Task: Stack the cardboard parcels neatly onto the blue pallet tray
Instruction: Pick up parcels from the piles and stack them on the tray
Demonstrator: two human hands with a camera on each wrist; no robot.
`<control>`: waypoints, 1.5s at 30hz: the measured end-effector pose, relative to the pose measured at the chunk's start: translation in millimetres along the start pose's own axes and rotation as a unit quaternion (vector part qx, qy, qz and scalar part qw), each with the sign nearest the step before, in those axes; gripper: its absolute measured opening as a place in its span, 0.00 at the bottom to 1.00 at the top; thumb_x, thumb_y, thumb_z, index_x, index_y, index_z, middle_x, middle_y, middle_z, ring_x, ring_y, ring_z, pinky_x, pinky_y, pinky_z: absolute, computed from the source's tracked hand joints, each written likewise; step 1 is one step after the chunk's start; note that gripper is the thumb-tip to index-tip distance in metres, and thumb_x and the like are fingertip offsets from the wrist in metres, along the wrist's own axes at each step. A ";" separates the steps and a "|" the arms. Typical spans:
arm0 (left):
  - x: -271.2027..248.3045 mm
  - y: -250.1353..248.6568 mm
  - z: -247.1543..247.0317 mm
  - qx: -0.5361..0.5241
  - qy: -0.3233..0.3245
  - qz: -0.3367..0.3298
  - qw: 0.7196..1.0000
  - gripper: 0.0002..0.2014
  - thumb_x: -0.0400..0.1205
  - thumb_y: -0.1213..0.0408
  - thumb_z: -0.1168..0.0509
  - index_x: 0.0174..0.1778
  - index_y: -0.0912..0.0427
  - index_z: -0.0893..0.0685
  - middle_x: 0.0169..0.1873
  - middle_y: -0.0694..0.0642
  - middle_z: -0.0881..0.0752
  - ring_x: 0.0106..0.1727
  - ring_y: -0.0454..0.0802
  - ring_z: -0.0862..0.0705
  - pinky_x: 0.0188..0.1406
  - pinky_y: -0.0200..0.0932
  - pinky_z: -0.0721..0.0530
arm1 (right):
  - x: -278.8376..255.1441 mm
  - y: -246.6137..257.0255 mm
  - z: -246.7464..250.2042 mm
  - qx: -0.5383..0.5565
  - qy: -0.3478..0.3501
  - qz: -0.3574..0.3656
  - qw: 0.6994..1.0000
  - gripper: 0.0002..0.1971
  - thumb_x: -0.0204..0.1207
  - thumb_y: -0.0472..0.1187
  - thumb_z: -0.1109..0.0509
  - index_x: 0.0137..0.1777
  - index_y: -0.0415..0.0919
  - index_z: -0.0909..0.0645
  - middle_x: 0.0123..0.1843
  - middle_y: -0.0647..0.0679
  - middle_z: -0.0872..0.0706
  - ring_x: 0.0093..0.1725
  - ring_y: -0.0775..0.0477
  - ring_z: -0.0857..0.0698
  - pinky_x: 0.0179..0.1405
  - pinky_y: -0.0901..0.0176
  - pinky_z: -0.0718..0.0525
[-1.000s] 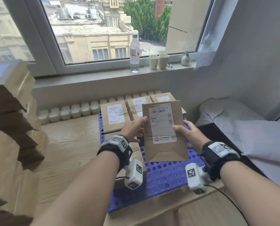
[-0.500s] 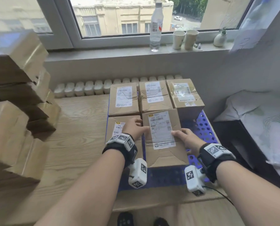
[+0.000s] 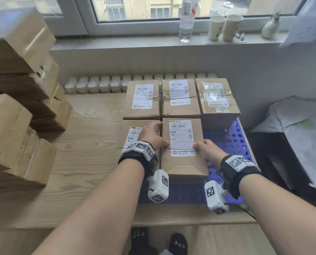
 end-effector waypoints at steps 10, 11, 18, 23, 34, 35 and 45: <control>4.7 3.6 -3.3 0.031 -0.006 0.000 0.999 0.40 0.69 0.68 0.19 0.78 0.49 0.25 0.67 0.56 0.18 0.66 0.53 0.19 0.65 0.44 0.21 | -6.2 14.8 -1.1 -0.140 -0.048 0.035 0.988 0.27 0.81 0.50 0.35 0.75 0.36 0.32 0.68 0.46 0.20 0.64 0.41 0.19 0.64 0.49 0.21; 4.6 2.8 -3.0 0.043 -0.003 -0.002 0.999 0.40 0.69 0.67 0.19 0.78 0.49 0.26 0.67 0.56 0.19 0.66 0.53 0.19 0.67 0.46 0.20 | -6.5 17.8 -1.9 -0.167 -0.054 0.036 0.984 0.29 0.80 0.51 0.35 0.76 0.35 0.33 0.70 0.44 0.21 0.66 0.39 0.19 0.66 0.48 0.22; 4.2 -21.8 10.1 0.210 0.024 -0.046 0.976 0.28 0.79 0.58 0.30 0.77 0.51 0.27 0.66 0.54 0.18 0.65 0.53 0.18 0.61 0.45 0.21 | -25.4 52.3 -6.3 -0.359 -0.146 0.098 0.917 0.32 0.78 0.46 0.37 0.80 0.41 0.43 0.72 0.35 0.28 0.66 0.33 0.22 0.60 0.45 0.20; -10.7 -20.9 19.8 0.289 -0.016 -0.053 0.956 0.22 0.82 0.59 0.37 0.74 0.47 0.25 0.74 0.56 0.28 0.73 0.56 0.26 0.69 0.52 0.25 | -47.3 81.8 -20.8 -0.493 -0.165 0.182 0.835 0.27 0.80 0.50 0.37 0.77 0.44 0.34 0.73 0.40 0.29 0.71 0.37 0.27 0.62 0.42 0.21; -58.2 4.6 95.9 0.316 -0.103 -0.020 0.943 0.21 0.84 0.62 0.41 0.75 0.50 0.25 0.71 0.56 0.24 0.71 0.57 0.25 0.68 0.55 0.22 | -77.8 115.4 -77.4 -0.561 -0.100 0.293 0.768 0.22 0.81 0.55 0.38 0.71 0.46 0.26 0.67 0.45 0.19 0.64 0.43 0.20 0.59 0.47 0.18; -61.8 6.7 103.8 0.311 -0.108 -0.019 0.944 0.21 0.84 0.62 0.41 0.74 0.50 0.24 0.70 0.56 0.23 0.71 0.57 0.25 0.68 0.55 0.22 | -81.5 120.5 -83.4 -0.562 -0.098 0.299 0.765 0.21 0.81 0.56 0.38 0.69 0.46 0.24 0.64 0.46 0.17 0.60 0.44 0.18 0.55 0.50 0.17; -98.1 50.9 203.6 0.313 -0.144 -0.004 0.939 0.24 0.85 0.62 0.40 0.78 0.47 0.28 0.76 0.54 0.28 0.77 0.57 0.31 0.73 0.56 0.26 | -121.9 172.1 -186.0 -0.574 -0.095 0.349 0.735 0.15 0.80 0.55 0.41 0.52 0.45 0.21 0.50 0.47 0.15 0.48 0.46 0.17 0.43 0.54 0.18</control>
Point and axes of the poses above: each hand's wrist, its own x-axis towards the middle knuckle, its own z-axis out of the back of the hand, y = z × x, the point moved 3 cm from there along x, towards the middle knuckle
